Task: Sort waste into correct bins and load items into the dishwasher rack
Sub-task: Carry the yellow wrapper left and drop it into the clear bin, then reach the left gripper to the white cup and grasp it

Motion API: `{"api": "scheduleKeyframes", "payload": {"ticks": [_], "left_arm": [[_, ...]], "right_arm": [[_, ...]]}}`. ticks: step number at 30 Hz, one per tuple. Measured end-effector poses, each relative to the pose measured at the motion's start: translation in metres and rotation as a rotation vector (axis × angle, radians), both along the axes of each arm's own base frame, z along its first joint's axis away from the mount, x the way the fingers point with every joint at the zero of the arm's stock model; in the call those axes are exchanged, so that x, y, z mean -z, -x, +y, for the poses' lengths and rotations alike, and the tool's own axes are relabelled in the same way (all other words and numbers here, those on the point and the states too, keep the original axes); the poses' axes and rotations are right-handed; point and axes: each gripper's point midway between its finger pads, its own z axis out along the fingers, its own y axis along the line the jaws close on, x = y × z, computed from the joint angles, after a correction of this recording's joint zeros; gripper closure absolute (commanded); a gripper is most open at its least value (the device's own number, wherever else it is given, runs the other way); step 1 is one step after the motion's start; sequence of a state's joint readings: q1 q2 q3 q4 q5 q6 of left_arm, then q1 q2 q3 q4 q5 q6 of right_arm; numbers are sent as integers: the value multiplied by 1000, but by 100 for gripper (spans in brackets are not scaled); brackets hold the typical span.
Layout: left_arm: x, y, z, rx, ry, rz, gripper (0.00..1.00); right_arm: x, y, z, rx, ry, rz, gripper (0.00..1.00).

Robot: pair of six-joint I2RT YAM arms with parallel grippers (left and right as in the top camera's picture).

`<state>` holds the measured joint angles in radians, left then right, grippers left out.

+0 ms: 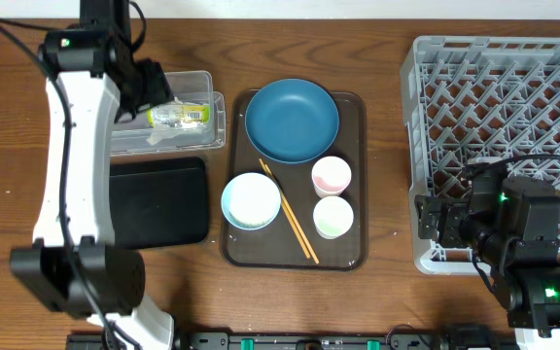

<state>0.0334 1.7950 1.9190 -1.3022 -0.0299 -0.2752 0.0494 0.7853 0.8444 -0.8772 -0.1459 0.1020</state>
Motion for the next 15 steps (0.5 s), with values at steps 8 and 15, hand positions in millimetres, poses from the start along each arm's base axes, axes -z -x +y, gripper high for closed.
{"api": "scheduleKeyframes", "payload": {"ticks": [8, 15], "left_arm": [[3, 76, -10, 42, 3, 279, 27], [2, 90, -14, 50, 11, 286, 28]], "right_arm": [[0, 0, 0, 0, 0, 3, 1], [2, 3, 0, 1, 2, 15, 1]]}}
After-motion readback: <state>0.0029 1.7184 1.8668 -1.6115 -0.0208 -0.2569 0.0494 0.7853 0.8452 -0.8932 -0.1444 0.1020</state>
